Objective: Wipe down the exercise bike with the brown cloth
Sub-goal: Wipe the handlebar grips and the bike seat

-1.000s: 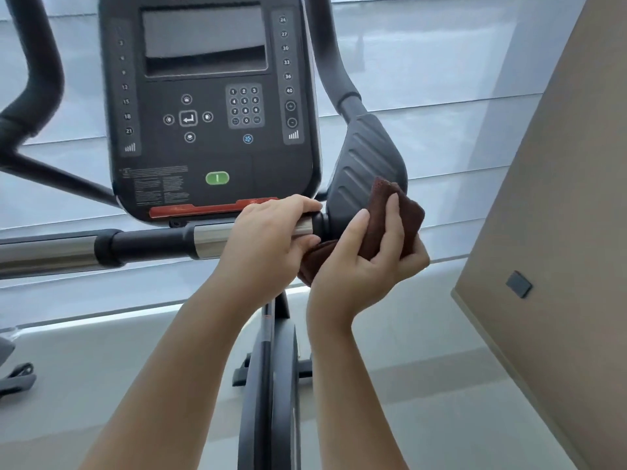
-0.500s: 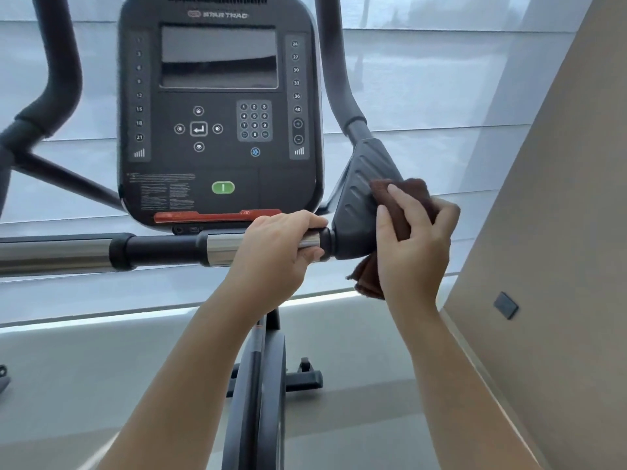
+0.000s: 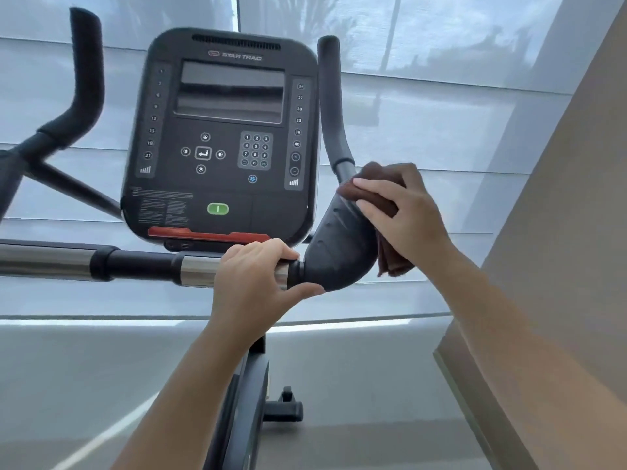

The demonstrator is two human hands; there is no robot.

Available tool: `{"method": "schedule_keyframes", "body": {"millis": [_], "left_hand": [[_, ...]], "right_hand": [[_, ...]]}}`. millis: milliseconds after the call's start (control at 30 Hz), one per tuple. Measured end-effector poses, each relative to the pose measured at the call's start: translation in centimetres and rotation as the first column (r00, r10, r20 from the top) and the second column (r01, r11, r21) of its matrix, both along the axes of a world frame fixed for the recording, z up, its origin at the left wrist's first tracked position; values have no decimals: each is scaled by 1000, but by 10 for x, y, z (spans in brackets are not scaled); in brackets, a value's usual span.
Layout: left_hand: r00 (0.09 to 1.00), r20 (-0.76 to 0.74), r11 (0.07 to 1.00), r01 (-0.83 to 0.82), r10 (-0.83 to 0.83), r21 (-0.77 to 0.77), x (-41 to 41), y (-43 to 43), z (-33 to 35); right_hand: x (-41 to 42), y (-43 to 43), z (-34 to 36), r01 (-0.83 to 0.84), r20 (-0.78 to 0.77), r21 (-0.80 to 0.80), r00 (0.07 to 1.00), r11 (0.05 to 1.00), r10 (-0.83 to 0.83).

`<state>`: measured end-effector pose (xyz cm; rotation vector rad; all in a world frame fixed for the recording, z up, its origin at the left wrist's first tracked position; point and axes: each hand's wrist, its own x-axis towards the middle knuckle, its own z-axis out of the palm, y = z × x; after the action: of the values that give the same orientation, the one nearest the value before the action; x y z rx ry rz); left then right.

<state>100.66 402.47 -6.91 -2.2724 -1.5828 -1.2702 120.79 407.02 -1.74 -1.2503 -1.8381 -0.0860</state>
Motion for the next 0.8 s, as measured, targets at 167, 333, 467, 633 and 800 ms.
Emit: {"method": "schedule_keyframes", "body": {"millis": [167,333,467,633,800], "left_hand": [[1000,13,1000,5,-4,-14,1,-1,-1],[1000,-10,1000,-24,24,15,1,1,-4],[999,-9,999,-33,33,17,2,2,-4],[1000,-2,1000,-11,11,4,2,-1,-4],[1000,-1,999,3,-3,48,-1,2,-5]], "right_hand": [[-1,-1,-17,-28,12,-48,1000,998,29],[29,-33,-30,-245,-22,-100,969,964,244],[37,8,16,-195,-35,-71,981,978,193],[11,40,-1,-133,-176,-211,980,968,97],[20,-15,-40,-226,-331,-96,926,969,183]]}}
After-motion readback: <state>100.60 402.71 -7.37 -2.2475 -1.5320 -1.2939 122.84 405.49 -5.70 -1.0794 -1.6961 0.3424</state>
